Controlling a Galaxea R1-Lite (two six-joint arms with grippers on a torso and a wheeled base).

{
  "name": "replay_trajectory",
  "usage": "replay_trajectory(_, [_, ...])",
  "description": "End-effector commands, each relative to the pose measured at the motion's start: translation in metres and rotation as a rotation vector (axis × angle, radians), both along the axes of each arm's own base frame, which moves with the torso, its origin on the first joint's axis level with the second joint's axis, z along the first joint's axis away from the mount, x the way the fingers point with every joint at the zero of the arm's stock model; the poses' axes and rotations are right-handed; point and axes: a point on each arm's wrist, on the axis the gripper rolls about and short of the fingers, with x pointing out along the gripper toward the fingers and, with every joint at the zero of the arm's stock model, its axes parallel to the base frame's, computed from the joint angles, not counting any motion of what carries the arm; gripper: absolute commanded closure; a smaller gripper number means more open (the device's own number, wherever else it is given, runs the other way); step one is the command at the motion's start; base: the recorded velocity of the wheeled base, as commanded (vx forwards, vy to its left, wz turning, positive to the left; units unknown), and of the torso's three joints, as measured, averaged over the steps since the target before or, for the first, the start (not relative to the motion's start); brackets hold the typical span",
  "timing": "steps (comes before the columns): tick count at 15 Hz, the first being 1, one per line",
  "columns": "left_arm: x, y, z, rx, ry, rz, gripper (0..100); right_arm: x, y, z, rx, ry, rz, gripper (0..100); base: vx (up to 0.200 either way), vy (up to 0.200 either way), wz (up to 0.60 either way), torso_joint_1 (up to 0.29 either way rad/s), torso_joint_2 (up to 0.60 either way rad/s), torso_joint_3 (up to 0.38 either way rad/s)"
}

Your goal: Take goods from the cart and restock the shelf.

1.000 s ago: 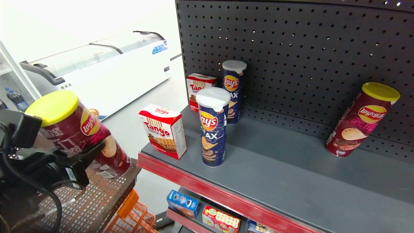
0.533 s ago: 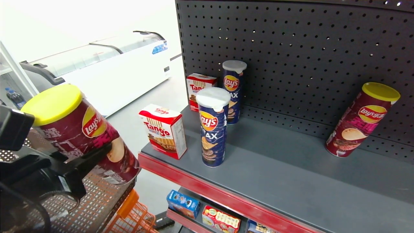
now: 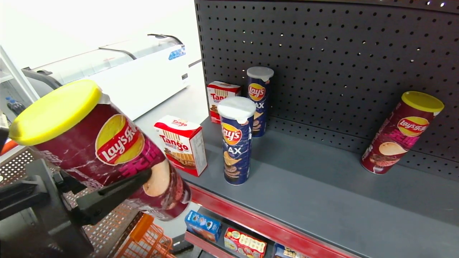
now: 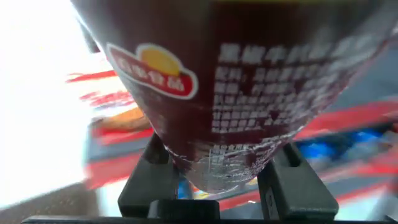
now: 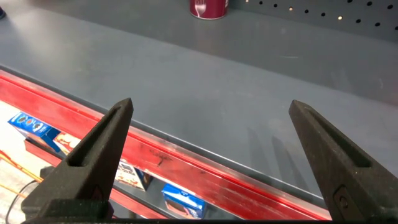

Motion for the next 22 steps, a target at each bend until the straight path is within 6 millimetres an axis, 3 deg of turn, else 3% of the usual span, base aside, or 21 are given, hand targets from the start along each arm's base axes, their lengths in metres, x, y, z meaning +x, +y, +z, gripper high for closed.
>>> replay_trajectory(1, [0.004,-0.007,0.002,0.002,0.010,-0.052,100,0.000,0.000,0.000,0.000,0.001,0.000,0,0.000,0.000,0.00,0.000,0.00,0.000])
replay_trajectory(4, [0.006,-0.010,0.002,0.004,0.014,-0.075,100,0.000,0.000,0.000,0.000,0.001,0.000,0,0.000,0.000,0.00,0.000,0.00,0.000])
replay_trajectory(9, [0.015,-0.020,-0.014,0.056,0.085,-0.167,100,0.000,0.000,0.000,0.000,0.001,0.000,0,0.000,0.000,0.00,0.000,0.00,0.000])
replay_trajectory(16, [0.040,-0.062,-0.013,0.093,0.109,-0.283,100,0.000,0.000,0.000,-0.002,0.003,0.006,0,0.000,0.000,0.00,0.000,0.00,0.000])
replay_trajectory(18, [0.047,-0.082,-0.015,0.104,0.116,-0.328,100,0.000,0.000,0.000,-0.002,0.003,0.006,0,0.000,0.000,0.00,0.000,0.00,0.000])
replay_trajectory(22, [0.059,-0.097,-0.021,0.111,0.117,-0.353,100,0.000,0.000,0.000,-0.002,0.003,0.006,0,0.000,0.000,0.00,0.000,0.00,0.000])
